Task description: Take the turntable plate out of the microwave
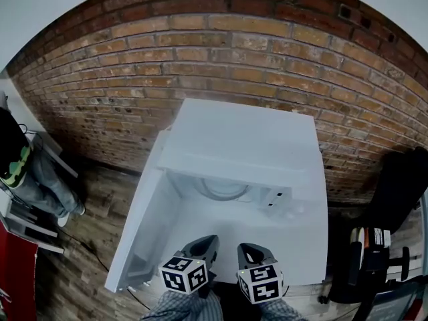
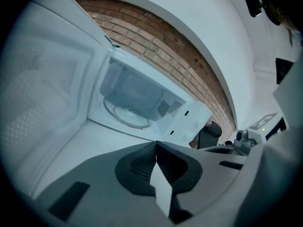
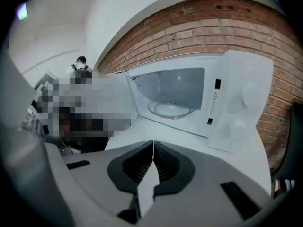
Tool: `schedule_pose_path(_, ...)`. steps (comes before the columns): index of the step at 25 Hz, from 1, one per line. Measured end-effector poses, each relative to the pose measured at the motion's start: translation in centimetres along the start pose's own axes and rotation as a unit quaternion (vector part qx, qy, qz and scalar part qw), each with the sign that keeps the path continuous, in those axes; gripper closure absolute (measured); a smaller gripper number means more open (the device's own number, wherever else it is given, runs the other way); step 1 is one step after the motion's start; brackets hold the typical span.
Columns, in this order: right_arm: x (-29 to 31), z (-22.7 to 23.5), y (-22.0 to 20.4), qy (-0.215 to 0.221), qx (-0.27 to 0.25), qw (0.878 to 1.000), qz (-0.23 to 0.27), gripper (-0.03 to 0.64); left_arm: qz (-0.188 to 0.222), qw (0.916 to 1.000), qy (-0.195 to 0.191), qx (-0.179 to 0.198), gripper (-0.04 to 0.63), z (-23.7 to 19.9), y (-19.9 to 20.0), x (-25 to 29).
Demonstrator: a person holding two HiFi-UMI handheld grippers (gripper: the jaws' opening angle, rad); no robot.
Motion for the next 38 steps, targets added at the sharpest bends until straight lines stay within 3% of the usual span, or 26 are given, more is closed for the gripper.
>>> schedule_pose_path(3,0.9,1.2,1.0,0.018,-0.013,1.0,-0.004,0.598,0.013,0.9989,0.015,-0.043,0.586,-1.0,1.1,1.7)
schedule_pose_path(7,2.1,2.2,1.9,0.032,-0.021,0.999,-0.007,0.598,0.039,0.9964,0.044,-0.061,0.586,-2.3,3.0,3.5)
schedule_pose_path(11,2.8,2.3,2.1,0.044,-0.016,0.999,-0.017,0.598,0.048,0.989,0.05,-0.131,0.586,-3.9,3.5,4.9)
schedule_pose_path(17,4.1,2.3,3.7,0.033,-0.038,0.999,-0.018,0.598,0.062,0.9745,-0.004,-0.216,0.583,-6.1,4.5,6.6)
schedule_pose_path(21,4.7,2.7,4.7,0.02,-0.03,0.999,-0.016,0.598,0.075,0.9596,-0.011,-0.271,0.565,-7.8,4.6,7.3)
schedule_pose_path(28,5.7,2.0,5.2,0.012,-0.027,0.999,-0.03,0.598,0.095,0.9442,-0.017,-0.315,0.468,-10.2,4.9,8.4)
schedule_pose_path(32,6.1,1.7,5.1,0.01,-0.026,0.999,-0.034,0.598,0.096,0.9328,-0.012,-0.347,0.465,-11.4,4.9,9.3)
schedule_pose_path(38,6.6,2.1,5.2,0.002,-0.019,0.999,-0.039,0.598,0.09,0.9247,-0.014,-0.37,0.466,-12.2,5.1,10.5)
Point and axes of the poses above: the fingertips, and each gripper's own axes: x forward along the fingers, z to its right, y out of its top, the point moved 3 cm from there along -x, backward along the fingers
